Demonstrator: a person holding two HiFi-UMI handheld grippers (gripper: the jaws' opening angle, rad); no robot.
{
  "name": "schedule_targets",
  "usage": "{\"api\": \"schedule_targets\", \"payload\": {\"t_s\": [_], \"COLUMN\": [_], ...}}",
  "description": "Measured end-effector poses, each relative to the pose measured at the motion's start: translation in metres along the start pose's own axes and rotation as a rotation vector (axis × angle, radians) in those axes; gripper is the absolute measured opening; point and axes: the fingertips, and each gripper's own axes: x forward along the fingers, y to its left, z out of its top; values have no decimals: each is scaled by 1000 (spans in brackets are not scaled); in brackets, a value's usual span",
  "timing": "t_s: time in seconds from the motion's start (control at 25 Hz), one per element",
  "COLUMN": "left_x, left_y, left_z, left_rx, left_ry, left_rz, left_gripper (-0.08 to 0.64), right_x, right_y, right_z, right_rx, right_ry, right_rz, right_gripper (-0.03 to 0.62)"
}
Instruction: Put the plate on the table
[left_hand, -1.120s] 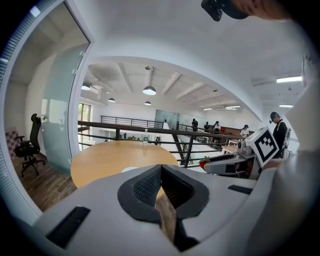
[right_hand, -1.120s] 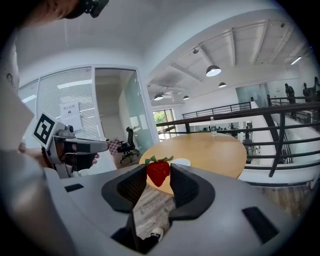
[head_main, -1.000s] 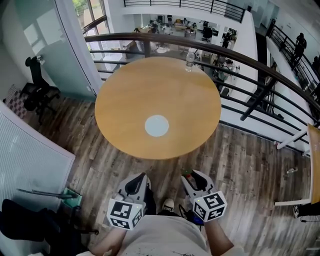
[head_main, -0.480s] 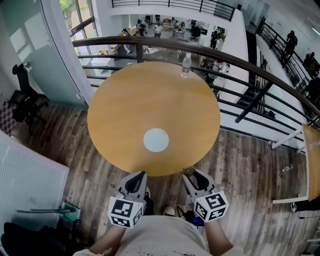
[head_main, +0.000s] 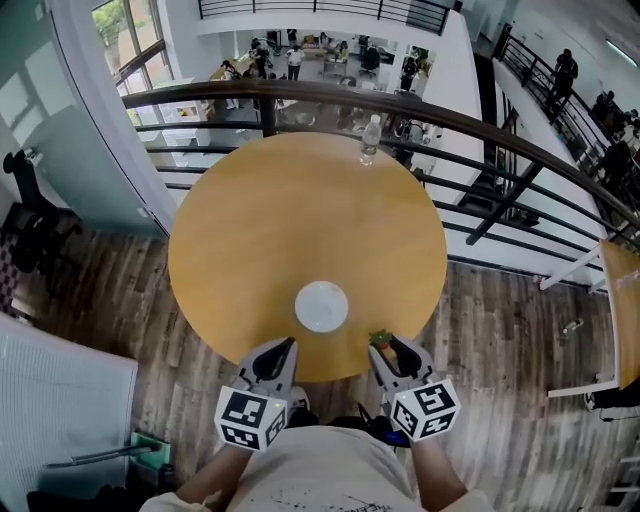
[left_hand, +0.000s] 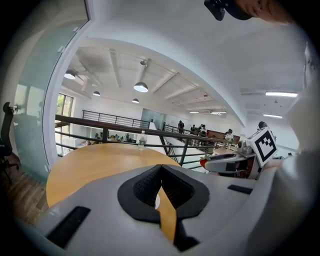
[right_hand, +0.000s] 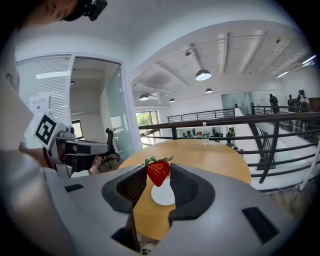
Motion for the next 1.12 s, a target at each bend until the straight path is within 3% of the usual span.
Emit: {"api": "schedule_targets", "payload": {"t_s": [0.44, 1.12], "left_x": [27, 68], "left_y": [27, 35], "left_z": [16, 29], "left_rx": [-27, -93], "left_ry": [5, 18], "left_rz": [-38, 49], "left_gripper": [23, 23], "right_x": [30, 68], "right_y": [-9, -47], "right_z": [15, 43], "right_rx": [4, -34], "right_ry": [11, 34], "right_rz": [-28, 64], "right_gripper": [158, 157]}}
